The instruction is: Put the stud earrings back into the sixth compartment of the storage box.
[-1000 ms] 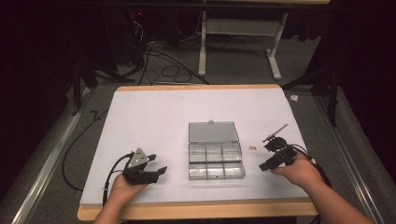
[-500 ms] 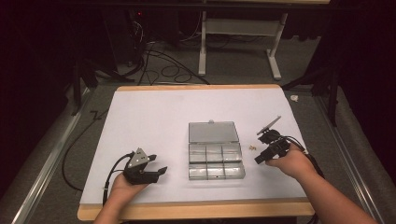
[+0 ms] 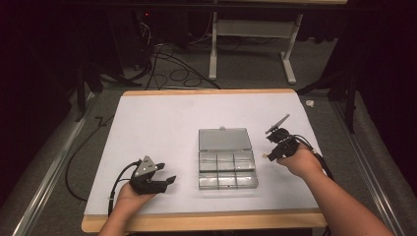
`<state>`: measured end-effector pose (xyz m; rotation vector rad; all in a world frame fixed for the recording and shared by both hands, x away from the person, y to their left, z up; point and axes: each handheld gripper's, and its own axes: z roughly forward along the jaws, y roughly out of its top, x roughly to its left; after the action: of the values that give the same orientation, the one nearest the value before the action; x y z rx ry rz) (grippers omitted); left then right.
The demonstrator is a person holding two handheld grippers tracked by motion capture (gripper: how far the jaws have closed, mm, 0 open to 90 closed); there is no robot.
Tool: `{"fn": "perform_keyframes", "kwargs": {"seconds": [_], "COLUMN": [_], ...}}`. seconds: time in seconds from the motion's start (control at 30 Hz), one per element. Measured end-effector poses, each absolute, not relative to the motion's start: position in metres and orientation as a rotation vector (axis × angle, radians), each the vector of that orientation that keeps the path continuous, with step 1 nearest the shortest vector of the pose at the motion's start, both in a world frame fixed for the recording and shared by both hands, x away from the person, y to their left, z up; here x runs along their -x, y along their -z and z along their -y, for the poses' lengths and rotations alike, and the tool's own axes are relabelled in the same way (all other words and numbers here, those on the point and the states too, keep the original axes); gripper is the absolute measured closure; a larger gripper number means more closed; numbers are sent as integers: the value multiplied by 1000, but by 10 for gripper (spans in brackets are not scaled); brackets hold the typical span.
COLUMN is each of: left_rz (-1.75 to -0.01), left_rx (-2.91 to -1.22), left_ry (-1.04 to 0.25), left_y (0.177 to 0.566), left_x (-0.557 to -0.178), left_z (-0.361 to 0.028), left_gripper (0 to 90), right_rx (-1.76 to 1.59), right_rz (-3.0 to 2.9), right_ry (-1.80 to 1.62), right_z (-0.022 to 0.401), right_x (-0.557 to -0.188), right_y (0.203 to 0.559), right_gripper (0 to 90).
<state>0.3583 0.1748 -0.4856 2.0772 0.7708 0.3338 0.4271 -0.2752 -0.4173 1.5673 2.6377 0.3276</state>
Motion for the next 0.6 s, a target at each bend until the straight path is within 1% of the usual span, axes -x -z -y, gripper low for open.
{"fn": "perform_keyframes", "kwargs": {"seconds": [0.23, 0.6], "left_rz": [-770, -769], "left_rx": [-2074, -2072], "left_ry": [-332, -333], "left_y": [486, 486], "left_x": [-358, -358], "left_z": [-175, -175], "left_gripper": [326, 326], "right_rx": [-1575, -1616], "right_rz": [-2635, -2616], "right_ry": [-278, -252], "right_z": [271, 274], "right_x": [-438, -444], "right_y": [428, 432], "right_gripper": [900, 900]}}
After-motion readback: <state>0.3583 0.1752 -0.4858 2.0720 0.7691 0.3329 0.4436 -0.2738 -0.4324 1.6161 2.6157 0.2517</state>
